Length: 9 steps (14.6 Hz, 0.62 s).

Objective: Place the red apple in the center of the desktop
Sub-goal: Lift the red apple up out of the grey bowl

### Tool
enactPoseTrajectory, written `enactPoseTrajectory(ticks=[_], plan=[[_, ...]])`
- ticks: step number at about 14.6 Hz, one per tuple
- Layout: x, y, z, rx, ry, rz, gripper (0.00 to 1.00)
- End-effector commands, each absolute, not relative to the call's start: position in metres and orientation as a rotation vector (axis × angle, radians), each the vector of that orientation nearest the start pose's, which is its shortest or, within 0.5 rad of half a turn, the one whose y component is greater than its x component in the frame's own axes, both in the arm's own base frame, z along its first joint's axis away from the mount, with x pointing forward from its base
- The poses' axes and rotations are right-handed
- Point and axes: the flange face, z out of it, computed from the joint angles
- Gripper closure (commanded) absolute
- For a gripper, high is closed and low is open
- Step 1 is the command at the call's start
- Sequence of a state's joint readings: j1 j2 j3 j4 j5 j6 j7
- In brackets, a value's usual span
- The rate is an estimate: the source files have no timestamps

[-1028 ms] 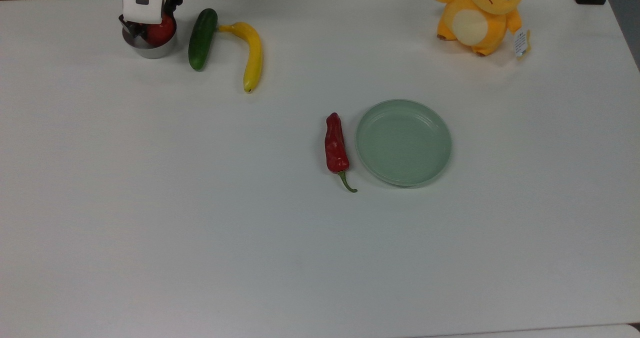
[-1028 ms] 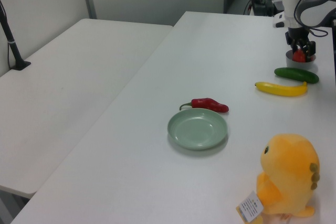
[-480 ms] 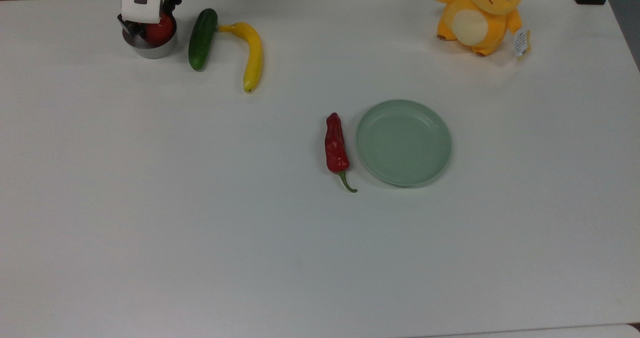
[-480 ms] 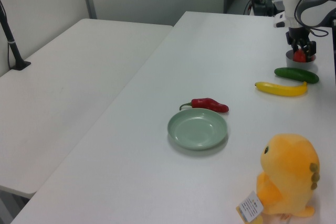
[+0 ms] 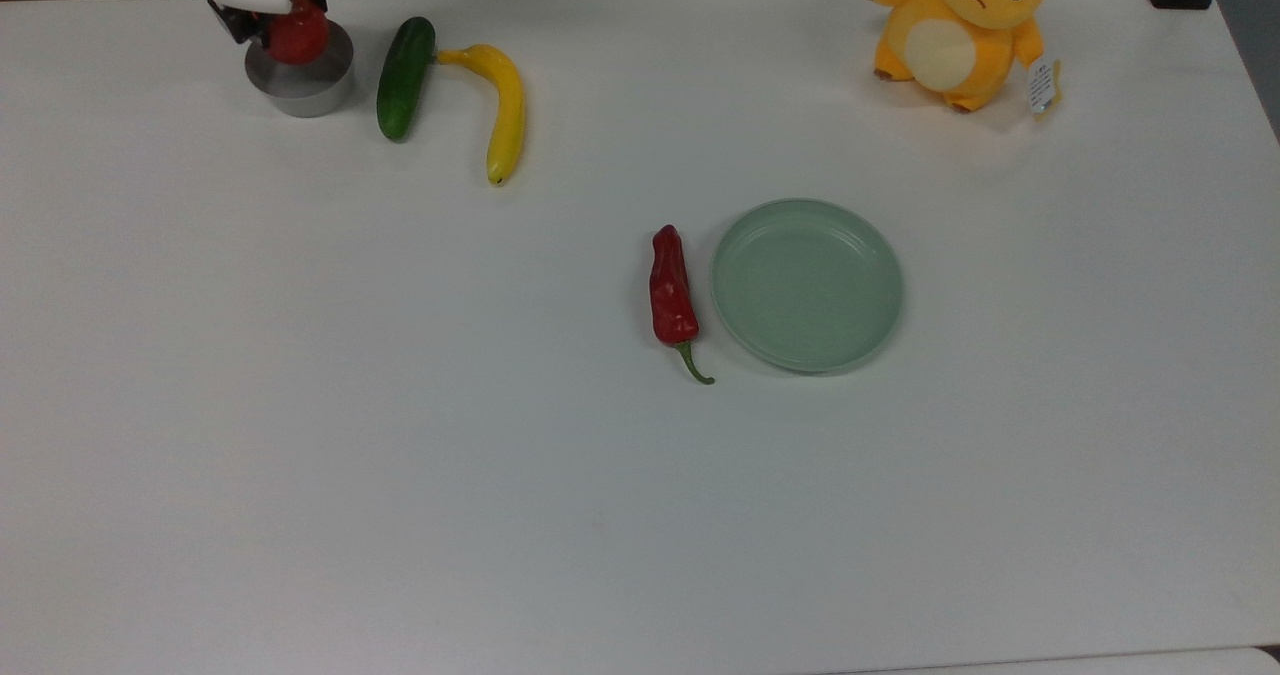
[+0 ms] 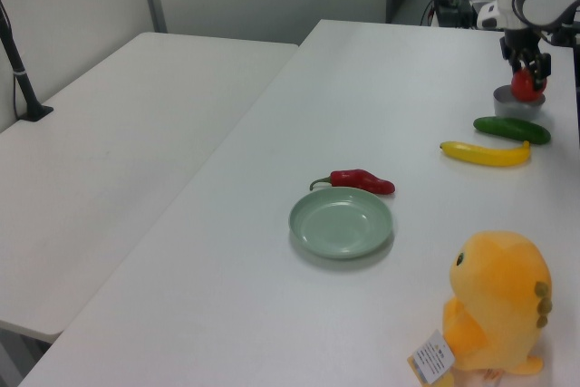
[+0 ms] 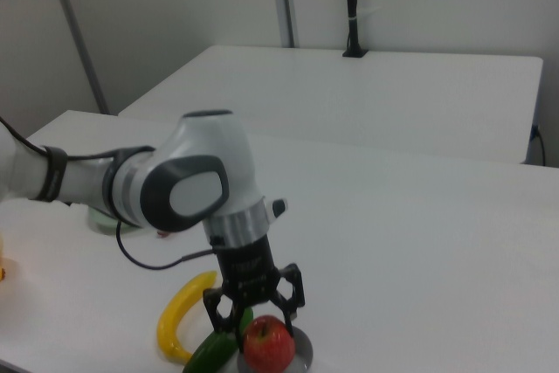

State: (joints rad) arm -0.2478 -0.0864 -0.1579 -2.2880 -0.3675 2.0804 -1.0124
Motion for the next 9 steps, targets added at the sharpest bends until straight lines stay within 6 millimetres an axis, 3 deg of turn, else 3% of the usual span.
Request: enactPoseTrajectory(ticks=[1, 5, 9], plan=[[0.456, -0.209, 0.433, -2.994, -1.176, 0.365, 0.64], [0.486, -0.180, 0.488, -2.954, -1.095, 0.203, 0.64], [0.500, -0.156, 0.532, -2.907, -0.929, 0.119, 0.64]])
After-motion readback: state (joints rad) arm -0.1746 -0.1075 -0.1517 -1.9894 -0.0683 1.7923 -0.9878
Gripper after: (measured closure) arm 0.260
